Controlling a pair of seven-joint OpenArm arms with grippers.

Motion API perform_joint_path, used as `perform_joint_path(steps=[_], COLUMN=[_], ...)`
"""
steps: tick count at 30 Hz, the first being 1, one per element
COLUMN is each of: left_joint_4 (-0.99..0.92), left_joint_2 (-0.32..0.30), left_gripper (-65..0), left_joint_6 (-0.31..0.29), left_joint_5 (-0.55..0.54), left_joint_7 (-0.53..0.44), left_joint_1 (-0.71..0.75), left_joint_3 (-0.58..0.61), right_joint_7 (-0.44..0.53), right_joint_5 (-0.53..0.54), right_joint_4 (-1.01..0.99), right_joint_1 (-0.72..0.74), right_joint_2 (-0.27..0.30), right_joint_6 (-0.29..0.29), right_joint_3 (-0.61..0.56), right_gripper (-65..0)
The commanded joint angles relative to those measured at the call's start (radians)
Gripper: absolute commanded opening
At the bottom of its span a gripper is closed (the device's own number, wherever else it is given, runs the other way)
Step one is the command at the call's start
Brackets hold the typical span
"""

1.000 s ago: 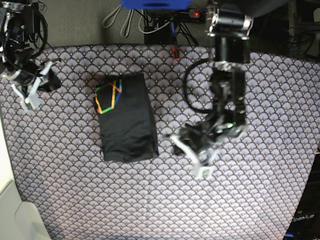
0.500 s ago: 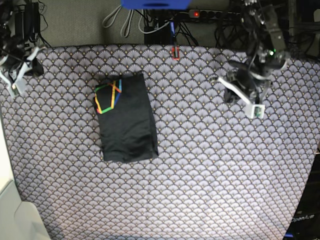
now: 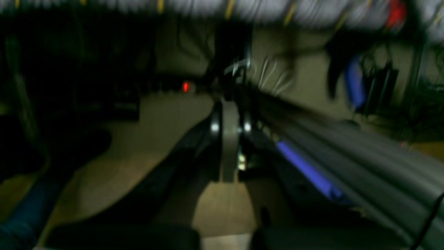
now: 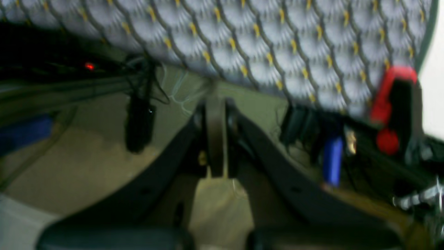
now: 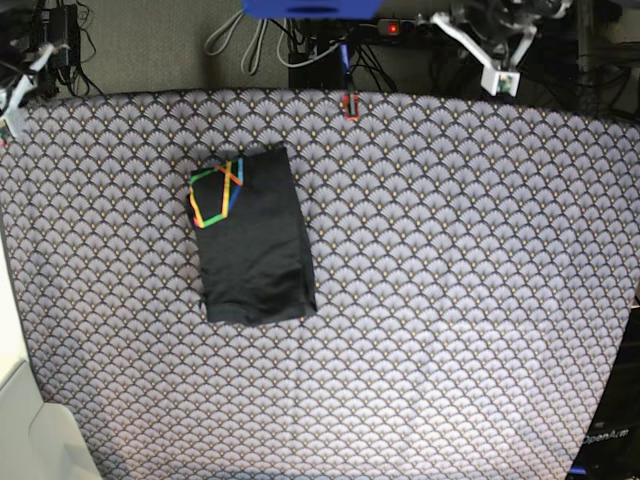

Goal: Fold the T-shirt properly

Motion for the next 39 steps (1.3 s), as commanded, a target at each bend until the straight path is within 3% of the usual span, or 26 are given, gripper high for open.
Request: perform_joint_path(steps=[1, 4, 7, 10, 16, 20, 24, 28, 31, 36, 39], left_joint_4=[0.014, 0.014, 0.011, -0.044, -0.321, -0.548, -0.712, -0.904, -1.068, -1.367, -1.563], left_joint_2=[-0.002, -0.008, -0.067, -0.084, -0.173, -0.232, -0.263, -0.289, -0.288, -0.278, -0.258], left_gripper=[-64.5, -64.5, -64.5, -64.5, -64.5, -64.5, -64.5, -64.5, -64.5, -64.5, -64.5], left_joint_6=[-0.004, -0.004, -0.004, -0.004, -0.006, -0.006, -0.006, -0.006, -0.006, -0.006, -0.003], left_joint_5=[-0.006, -0.005, -0.005, -0.005, -0.003, -0.003, -0.003, -0.003, -0.003, -0.003, -0.008], left_joint_7=[-0.04, -0.111, -0.117, -0.12, -0.145, -0.314, -0.455, -0.505, -0.545, -0.76, -0.832], left_joint_1=[0.039, 0.103, 0.123, 0.131, 0.066, 0.01, -0.052, -0.148, -0.233, -0.346, -0.445], left_joint_3=[-0.005, -0.006, -0.001, -0.005, 0.055, 0.126, 0.207, 0.33, 0.382, 0.479, 0.532], right_joint_7=[0.015, 0.017, 0.018, 0.018, 0.061, 0.172, 0.291, 0.423, 0.554, 0.801, 0.9], right_joint_5=[0.012, -0.045, -0.157, -0.296, -0.467, -0.568, -0.609, -0.674, -0.709, -0.714, -0.714], right_joint_4=[0.013, 0.012, 0.012, 0.012, -0.036, -0.227, -0.488, -0.814, -1.053, -1.387, -1.501], right_joint_1=[-0.016, -0.044, -0.045, -0.039, -0.039, -0.025, 0.013, 0.107, 0.185, 0.291, 0.341], right_joint_2=[0.005, -0.008, -0.064, -0.127, -0.223, -0.277, -0.272, -0.251, -0.234, -0.199, -0.196], right_joint_6=[0.004, 0.004, 0.004, 0.004, 0.004, 0.004, 0.004, 0.004, 0.004, 0.004, 0.004], right_joint_3=[0.023, 0.043, 0.042, 0.04, 0.04, 0.04, 0.002, -0.06, -0.101, -0.216, -0.29], right_gripper=[-65.0, -65.0, -65.0, -65.0, -65.0, -65.0, -65.0, -65.0, -65.0, -65.0, -65.0])
